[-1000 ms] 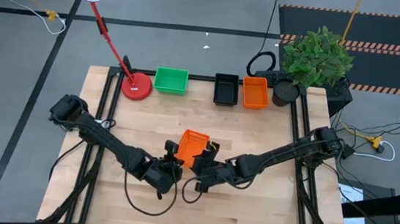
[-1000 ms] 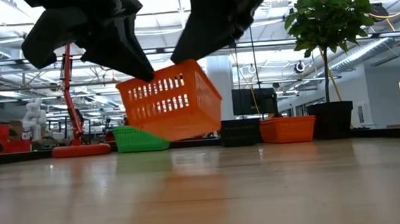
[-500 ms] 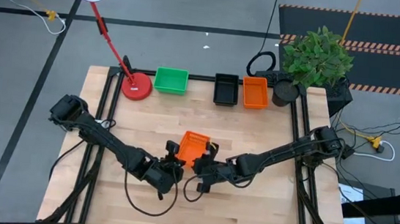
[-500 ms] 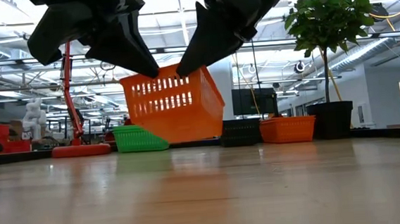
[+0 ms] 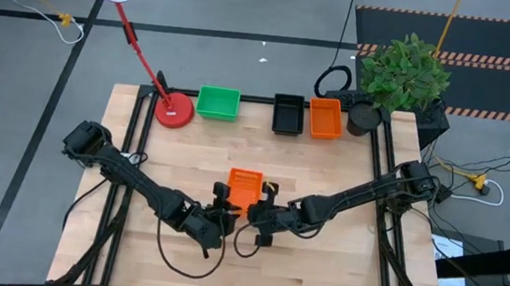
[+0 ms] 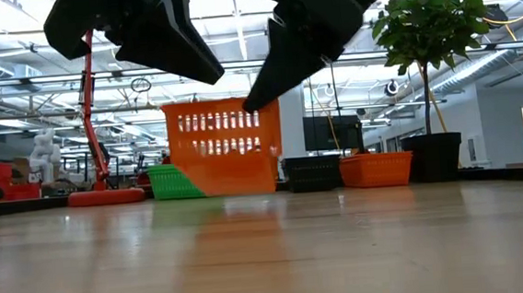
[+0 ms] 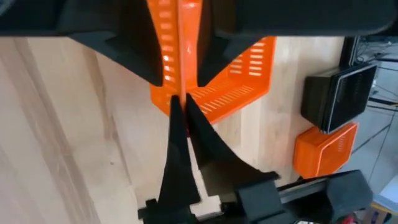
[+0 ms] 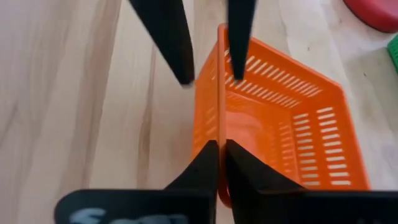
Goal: Stack baskets by color
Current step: Stack the bottom orange bin on the top orange bin
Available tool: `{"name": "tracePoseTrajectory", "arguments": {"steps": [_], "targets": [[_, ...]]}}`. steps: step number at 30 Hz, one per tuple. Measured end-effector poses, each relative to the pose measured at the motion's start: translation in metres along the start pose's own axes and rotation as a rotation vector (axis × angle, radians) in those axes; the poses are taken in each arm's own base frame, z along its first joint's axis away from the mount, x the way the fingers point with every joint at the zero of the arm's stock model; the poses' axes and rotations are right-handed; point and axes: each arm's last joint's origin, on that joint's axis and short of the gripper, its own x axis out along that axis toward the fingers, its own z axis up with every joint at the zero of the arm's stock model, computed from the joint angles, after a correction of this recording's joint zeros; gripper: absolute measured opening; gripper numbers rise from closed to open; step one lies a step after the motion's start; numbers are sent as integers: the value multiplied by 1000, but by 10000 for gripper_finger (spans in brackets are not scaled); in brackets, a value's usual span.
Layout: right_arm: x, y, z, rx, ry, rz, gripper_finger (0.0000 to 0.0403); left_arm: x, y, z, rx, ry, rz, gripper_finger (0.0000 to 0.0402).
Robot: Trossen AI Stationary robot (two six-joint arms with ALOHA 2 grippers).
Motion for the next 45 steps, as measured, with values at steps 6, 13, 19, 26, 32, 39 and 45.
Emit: {"name": "tracePoseTrajectory", "arguments": {"steps": [6,13,19,26,32,39,45], "targets": [[-7,-3,-8,-103,93,-9,6,-9,0,0,-86,-4,20,142],[-43,-19,-10,-200,197,-17,5,-25,7,-5,-189,45,21,128],[-89,-44,-3,-321,179,-14,4,-26,7,-15,-275,126,37,106],[-138,-90,-20,-397,77,-62,4,-22,4,-23,-299,133,41,93],[-172,-127,-50,-418,-24,-142,5,-9,10,-33,-316,139,64,93],[-204,-160,-76,-447,-74,-251,5,7,22,-37,-324,105,45,93],[-218,-181,-84,-531,-97,-281,6,22,31,-42,-345,50,-42,93]]}}
